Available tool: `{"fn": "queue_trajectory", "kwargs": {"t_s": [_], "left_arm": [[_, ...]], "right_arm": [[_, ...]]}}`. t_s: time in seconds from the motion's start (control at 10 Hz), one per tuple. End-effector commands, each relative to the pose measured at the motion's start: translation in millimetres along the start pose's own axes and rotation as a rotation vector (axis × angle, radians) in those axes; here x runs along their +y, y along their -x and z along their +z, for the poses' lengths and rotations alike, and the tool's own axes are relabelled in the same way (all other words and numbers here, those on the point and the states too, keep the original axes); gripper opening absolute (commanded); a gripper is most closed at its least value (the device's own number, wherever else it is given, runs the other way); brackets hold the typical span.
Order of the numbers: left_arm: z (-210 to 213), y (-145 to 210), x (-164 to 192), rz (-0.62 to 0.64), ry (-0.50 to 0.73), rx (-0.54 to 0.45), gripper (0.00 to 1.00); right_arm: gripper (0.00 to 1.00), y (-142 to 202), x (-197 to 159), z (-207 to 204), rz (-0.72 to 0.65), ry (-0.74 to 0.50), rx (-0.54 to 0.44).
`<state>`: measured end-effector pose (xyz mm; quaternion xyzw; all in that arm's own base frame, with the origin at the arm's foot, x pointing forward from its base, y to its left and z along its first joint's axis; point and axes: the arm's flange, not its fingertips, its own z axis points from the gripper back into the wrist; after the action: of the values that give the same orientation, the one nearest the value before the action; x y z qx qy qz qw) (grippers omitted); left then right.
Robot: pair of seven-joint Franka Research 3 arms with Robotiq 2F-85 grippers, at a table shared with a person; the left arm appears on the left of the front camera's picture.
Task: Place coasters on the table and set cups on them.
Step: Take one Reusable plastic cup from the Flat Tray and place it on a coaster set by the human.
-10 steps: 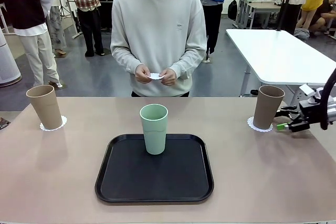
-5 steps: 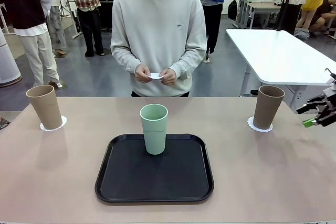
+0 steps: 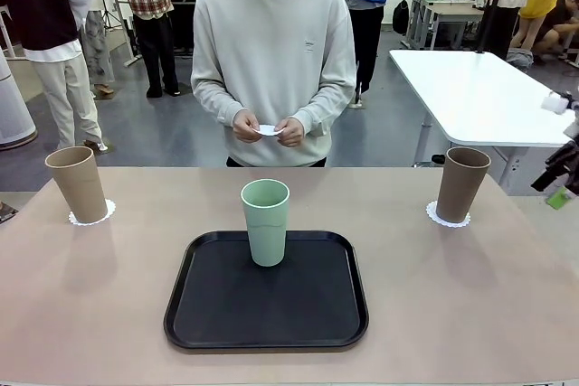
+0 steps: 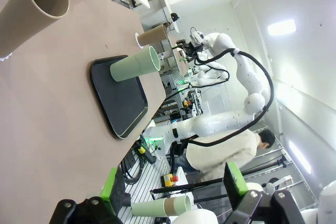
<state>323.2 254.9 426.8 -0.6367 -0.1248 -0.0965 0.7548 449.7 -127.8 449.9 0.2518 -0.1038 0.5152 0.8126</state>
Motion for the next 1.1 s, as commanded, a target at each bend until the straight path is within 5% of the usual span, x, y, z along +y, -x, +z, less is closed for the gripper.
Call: {"fn": "queue_trajectory", "kwargs": {"t_s": [0.0,0.5,0.6,1.0], "left_arm": [[1.5,0.9,-2.2,-0.006,0.006,-0.004,1.0],[1.5,0.9,-2.2,-0.006,0.006,-0.004,1.0],[1.5,0.9,-2.2,-0.006,0.006,-0.004,1.0],[1.5,0.9,-2.2,-0.006,0.006,-0.004,1.0]], "right_arm": [[1.0,-47.7,23.5,4.5,-0.282,0.071,-0.052],[1.0,-103.0,50.1,35.8,-0.434,0.171,0.143],[1.0,-97.5,53.5,30.6,-0.387,0.164,0.045],[1.0,-97.5,53.5,30.6,-0.387,0.164,0.045]]}}
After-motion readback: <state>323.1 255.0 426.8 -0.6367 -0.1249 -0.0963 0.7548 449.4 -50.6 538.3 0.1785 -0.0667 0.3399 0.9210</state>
